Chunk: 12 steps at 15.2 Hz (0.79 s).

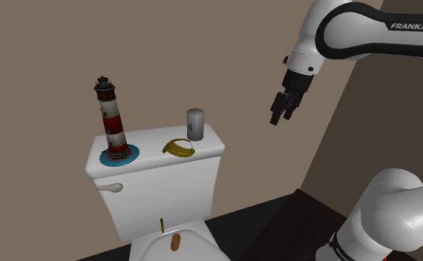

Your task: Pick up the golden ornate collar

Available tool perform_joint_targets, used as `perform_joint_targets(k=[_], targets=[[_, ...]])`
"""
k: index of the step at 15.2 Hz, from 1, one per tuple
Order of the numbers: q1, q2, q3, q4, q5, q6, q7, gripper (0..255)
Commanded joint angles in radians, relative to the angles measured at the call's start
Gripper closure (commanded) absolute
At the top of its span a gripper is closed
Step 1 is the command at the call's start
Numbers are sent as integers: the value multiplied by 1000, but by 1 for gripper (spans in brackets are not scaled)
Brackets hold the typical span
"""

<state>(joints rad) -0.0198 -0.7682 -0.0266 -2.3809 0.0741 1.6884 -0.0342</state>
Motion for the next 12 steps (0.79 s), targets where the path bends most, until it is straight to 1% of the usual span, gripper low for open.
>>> perform_joint_targets(k=[1,7,12], targets=[[0,0,0,0,0,0,0,0],[40,249,77,140,0,59,31,0],[65,458,139,285,-22,77,63,0]])
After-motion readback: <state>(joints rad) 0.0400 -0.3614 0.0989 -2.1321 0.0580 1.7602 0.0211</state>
